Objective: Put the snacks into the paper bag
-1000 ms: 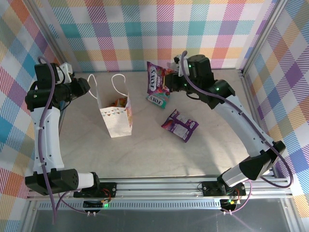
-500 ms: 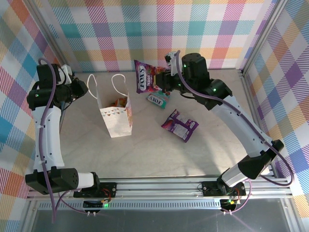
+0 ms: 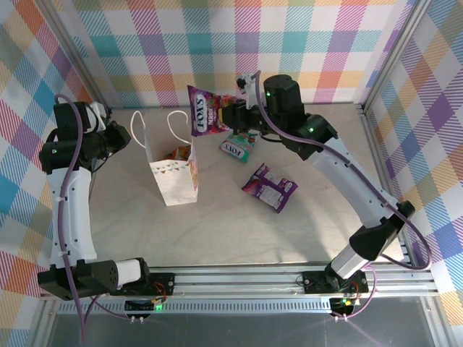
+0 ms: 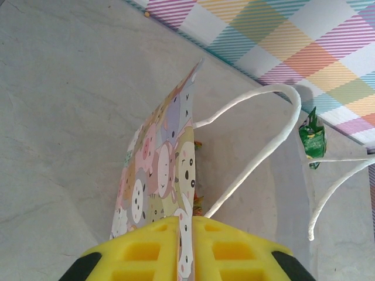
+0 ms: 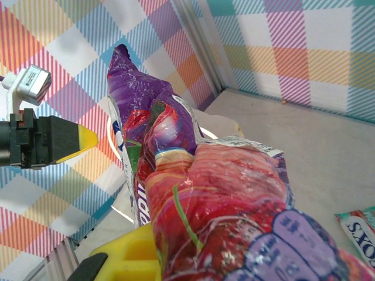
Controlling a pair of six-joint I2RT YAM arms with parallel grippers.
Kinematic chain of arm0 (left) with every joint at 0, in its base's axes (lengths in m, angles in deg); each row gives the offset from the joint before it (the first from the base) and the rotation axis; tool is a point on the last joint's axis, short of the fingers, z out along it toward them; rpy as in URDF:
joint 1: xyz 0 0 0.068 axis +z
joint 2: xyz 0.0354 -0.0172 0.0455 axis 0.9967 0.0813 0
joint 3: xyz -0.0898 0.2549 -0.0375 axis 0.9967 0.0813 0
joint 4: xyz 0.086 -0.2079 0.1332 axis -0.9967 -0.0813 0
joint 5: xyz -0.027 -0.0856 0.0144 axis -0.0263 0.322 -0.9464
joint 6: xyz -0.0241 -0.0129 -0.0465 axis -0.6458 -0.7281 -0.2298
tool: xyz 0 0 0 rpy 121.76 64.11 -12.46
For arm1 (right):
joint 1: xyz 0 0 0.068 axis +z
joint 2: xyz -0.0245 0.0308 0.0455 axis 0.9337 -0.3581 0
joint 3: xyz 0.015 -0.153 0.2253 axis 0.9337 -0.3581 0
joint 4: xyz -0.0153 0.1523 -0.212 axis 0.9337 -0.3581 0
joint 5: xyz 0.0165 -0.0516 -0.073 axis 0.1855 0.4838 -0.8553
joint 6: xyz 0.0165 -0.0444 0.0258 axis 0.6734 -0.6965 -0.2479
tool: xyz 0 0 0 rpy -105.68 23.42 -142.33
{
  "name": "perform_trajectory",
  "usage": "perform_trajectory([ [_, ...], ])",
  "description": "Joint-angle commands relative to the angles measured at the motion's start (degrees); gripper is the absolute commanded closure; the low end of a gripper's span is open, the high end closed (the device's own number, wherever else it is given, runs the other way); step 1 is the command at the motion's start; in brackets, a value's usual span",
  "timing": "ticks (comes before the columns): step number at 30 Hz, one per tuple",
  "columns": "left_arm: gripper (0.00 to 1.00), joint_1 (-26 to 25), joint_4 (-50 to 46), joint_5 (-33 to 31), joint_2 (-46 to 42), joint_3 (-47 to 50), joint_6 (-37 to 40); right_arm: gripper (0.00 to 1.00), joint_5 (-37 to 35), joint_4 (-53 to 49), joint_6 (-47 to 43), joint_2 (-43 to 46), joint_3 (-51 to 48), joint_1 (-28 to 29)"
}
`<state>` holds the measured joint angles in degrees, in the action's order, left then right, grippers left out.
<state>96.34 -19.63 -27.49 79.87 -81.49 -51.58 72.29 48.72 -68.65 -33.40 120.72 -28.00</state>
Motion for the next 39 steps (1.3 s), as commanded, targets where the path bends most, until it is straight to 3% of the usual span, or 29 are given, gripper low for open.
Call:
perform_trajectory([
  [1, 0.81, 0.0, 2.8, 3.4, -2.2, 2.1, 0.1, 0.90, 2.8, 5.1, 0.6, -0.4, 4.2, 1.4],
  [8, 0.58, -0.2, 6.6, 9.2, -2.8, 1.3, 3.3, 0.90, 3.2, 5.3, 0.4, -2.9, 8.4, 3.3],
  [18, 0.56, -0.6, 3.5, 5.2, 3.7, -2.4, 7.6, 0.90, 3.5, 4.3, 3.1, -10.8, 17.9, 5.5],
  [24, 0.62, -0.7, 4.1, 3.6, 5.2, -2.7, 7.3, 0.90, 3.3, 0.5, 3.4, -17.2, 27.5, 7.4],
  [31, 0.81, -0.7, 4.2, 0.3, 5.0, -1.1, 4.5, 0.90, -0.3, -4.6, 4.8, -23.5, 37.3, 8.9],
  [39, 0.84, -0.6, 3.6, 0.2, 4.3, 0.4, 2.4, 0.90, -3.2, -4.3, 7.1, -26.6, 38.5, 9.6],
])
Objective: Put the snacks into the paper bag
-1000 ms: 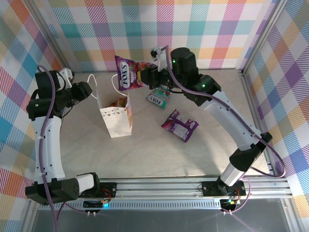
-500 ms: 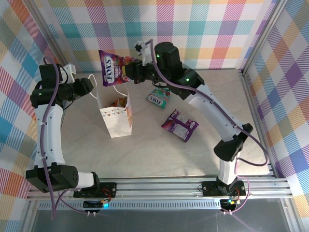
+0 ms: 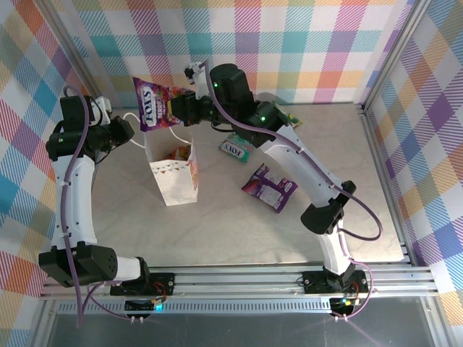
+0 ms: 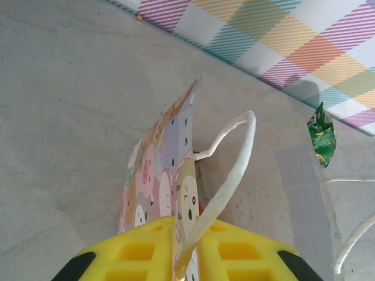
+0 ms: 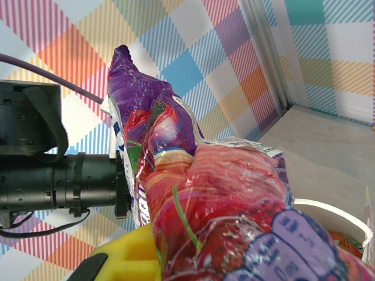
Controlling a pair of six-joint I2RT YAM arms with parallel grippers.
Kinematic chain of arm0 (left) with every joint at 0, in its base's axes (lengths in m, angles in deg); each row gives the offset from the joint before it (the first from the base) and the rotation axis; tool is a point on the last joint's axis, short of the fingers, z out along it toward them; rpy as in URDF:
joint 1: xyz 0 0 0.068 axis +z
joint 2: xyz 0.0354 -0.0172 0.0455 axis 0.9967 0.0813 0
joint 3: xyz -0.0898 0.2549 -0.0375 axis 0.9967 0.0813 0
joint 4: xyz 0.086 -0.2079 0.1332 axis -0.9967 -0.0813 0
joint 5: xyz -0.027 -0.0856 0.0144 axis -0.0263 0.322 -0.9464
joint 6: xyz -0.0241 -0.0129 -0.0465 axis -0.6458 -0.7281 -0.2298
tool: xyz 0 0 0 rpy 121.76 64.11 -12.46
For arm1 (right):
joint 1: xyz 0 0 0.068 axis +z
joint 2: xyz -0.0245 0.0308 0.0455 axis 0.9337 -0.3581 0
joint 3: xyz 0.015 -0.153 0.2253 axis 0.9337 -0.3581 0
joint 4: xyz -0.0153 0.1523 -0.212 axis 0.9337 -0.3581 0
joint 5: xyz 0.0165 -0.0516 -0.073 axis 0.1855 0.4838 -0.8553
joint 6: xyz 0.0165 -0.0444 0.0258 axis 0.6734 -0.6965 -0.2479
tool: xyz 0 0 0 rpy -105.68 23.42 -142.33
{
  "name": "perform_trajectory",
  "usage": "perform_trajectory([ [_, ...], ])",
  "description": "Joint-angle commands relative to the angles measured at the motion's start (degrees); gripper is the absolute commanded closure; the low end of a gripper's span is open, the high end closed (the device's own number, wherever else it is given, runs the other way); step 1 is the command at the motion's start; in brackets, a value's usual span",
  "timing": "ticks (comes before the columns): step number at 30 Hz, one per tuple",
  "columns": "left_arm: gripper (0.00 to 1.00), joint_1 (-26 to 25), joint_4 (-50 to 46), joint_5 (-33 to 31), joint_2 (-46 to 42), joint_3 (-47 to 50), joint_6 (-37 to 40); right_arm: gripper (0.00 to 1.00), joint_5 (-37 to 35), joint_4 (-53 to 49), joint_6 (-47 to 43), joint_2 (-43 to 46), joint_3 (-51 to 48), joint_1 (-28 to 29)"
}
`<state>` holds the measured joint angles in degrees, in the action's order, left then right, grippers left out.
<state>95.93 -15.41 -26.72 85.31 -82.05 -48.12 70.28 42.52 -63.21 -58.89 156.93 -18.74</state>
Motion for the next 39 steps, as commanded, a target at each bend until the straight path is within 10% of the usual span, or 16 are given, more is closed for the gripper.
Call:
perform_trajectory([
  [1, 0.84, -0.3, -0.6, -0.7, -1.3, 1.1, -1.1, 0.90, -0.9, 2.3, 1.9, -1.4, 2.4, 0.4],
  [39, 0.86, -0.2, -2.6, -1.3, -3.0, 1.8, -4.2, 0.91, -45.0, -7.1, 2.9, -7.4, 2.1, 14.2],
])
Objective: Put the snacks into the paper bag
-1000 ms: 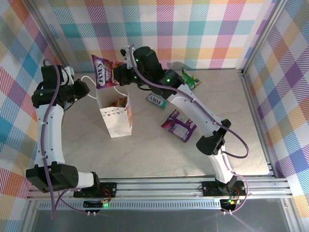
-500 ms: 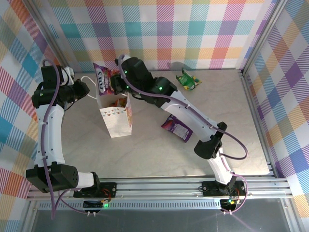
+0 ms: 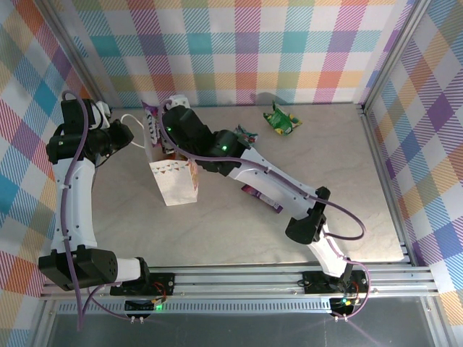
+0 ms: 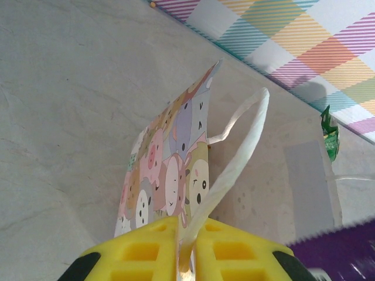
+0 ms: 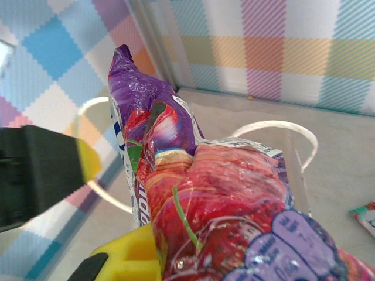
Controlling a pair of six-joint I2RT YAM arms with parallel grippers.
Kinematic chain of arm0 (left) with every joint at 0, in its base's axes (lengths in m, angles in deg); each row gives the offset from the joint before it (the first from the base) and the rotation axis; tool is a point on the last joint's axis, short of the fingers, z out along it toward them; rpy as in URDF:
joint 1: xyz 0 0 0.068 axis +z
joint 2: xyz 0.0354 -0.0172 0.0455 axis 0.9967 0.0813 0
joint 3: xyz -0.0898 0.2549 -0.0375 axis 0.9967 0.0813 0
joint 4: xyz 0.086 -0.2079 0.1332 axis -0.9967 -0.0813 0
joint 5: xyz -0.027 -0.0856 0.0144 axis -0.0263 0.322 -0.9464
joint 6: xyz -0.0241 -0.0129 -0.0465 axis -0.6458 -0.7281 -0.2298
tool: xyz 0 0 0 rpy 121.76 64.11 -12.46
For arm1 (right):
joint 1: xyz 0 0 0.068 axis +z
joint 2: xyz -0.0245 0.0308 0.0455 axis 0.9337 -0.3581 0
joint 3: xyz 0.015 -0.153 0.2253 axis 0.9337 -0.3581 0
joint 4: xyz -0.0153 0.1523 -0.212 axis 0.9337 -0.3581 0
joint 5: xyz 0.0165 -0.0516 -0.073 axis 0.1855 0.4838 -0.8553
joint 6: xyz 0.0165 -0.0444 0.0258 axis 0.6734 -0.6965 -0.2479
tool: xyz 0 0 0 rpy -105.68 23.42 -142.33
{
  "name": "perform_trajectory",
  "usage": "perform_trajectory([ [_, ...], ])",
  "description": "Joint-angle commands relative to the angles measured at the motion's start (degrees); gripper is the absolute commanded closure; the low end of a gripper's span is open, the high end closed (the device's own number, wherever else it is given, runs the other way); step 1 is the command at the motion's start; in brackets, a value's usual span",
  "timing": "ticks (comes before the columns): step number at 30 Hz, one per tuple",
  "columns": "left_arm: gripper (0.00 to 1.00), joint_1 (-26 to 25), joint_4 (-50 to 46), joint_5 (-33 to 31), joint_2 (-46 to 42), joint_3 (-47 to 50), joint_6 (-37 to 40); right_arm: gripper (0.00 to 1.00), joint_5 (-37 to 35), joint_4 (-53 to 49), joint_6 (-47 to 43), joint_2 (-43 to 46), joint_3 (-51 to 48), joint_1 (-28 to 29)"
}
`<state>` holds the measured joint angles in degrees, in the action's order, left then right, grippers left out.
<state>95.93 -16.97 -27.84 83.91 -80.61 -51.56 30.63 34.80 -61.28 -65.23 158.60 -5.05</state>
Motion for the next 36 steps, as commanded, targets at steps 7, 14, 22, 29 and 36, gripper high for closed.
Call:
perform_trajectory([
  [7, 0.86, -0.3, -1.2, -0.2, -1.7, 0.2, -1.0, 0.91, -9.3, 0.8, 1.2, -2.6, 0.5, 1.3],
  [14, 0.86, -0.2, -1.5, -0.5, -1.9, 0.3, -0.8, 0.90, -16.4, 1.1, -0.1, -3.1, 0.3, 1.9],
  [22, 0.86, -0.2, -1.5, -0.5, -2.2, 0.4, -0.8, 0.90, -22.8, 3.2, -3.8, -3.8, 0.3, 2.6],
  [29, 0.86, -0.3, -1.4, -0.2, -2.2, 0.4, -0.9, 0.88, -24.6, 4.4, -5.8, -4.2, 0.3, 2.7],
  [36, 0.86, -0.2, -1.2, 0.0, -2.3, 0.5, -0.9, 0.87, -20.4, 3.6, -6.1, -4.7, 0.3, 3.2],
])
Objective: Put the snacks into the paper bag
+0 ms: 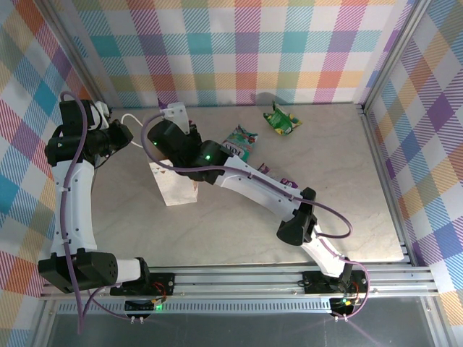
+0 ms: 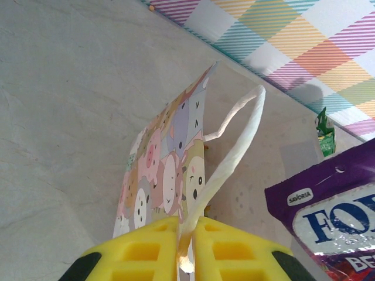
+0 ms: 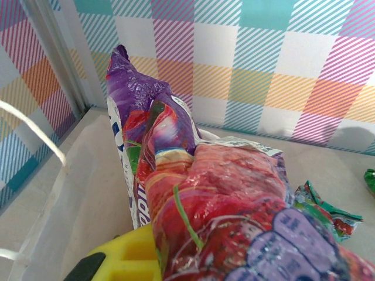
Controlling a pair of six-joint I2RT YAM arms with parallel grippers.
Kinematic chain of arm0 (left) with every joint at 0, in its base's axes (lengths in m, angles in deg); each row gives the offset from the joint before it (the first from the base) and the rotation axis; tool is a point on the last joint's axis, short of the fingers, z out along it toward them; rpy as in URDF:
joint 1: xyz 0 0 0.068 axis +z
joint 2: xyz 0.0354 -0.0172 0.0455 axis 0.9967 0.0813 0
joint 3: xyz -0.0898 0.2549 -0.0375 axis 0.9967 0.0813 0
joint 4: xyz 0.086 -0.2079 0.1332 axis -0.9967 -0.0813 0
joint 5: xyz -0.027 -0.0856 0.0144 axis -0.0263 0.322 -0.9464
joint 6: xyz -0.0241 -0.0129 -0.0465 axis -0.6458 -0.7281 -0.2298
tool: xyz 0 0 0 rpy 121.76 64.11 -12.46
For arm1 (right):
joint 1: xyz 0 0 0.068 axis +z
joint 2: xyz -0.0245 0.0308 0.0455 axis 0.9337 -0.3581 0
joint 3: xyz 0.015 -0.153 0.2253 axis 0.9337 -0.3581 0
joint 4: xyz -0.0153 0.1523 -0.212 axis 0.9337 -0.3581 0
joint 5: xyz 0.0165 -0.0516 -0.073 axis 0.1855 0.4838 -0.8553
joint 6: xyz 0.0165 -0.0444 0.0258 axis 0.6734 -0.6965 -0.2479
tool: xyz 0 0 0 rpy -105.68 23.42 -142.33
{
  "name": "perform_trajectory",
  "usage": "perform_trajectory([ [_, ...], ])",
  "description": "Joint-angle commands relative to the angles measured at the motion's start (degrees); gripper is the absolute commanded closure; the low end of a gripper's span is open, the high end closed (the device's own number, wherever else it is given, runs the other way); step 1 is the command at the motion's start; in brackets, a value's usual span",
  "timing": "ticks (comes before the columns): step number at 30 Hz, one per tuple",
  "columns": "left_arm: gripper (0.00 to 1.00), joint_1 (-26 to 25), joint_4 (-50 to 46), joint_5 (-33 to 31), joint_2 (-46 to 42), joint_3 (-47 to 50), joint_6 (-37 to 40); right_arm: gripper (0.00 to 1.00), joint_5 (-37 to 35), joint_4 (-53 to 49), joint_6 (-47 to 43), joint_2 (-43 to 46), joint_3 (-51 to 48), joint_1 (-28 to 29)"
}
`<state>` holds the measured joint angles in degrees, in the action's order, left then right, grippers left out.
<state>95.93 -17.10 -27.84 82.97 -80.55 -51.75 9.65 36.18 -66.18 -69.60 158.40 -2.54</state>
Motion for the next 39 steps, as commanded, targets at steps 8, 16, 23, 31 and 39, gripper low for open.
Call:
perform_trajectory([
  [8, 0.86, -0.3, -0.8, 0.0, -1.4, 1.3, -0.6, 0.86, 8.2, 0.7, -0.5, -1.3, 0.6, 0.8],
  [16, 0.87, -0.2, -0.4, 0.2, -1.5, 1.7, -0.7, 0.79, 9.1, -1.3, 0.2, -1.8, 0.6, 0.8],
  [23, 0.87, -0.2, -0.3, 0.1, -1.7, 2.1, -0.7, 0.74, 10.0, -1.9, 0.3, -1.8, 0.6, 0.9],
  [31, 0.87, -0.3, -0.3, 0.2, -1.9, 2.2, -0.8, 0.73, 9.6, -2.5, -1.2, -0.6, 0.6, 0.6],
  [39, 0.87, -0.2, -0.4, 0.1, -2.2, 2.7, -0.7, 0.71, 16.2, -7.5, 2.0, 3.3, -0.4, -3.1],
])
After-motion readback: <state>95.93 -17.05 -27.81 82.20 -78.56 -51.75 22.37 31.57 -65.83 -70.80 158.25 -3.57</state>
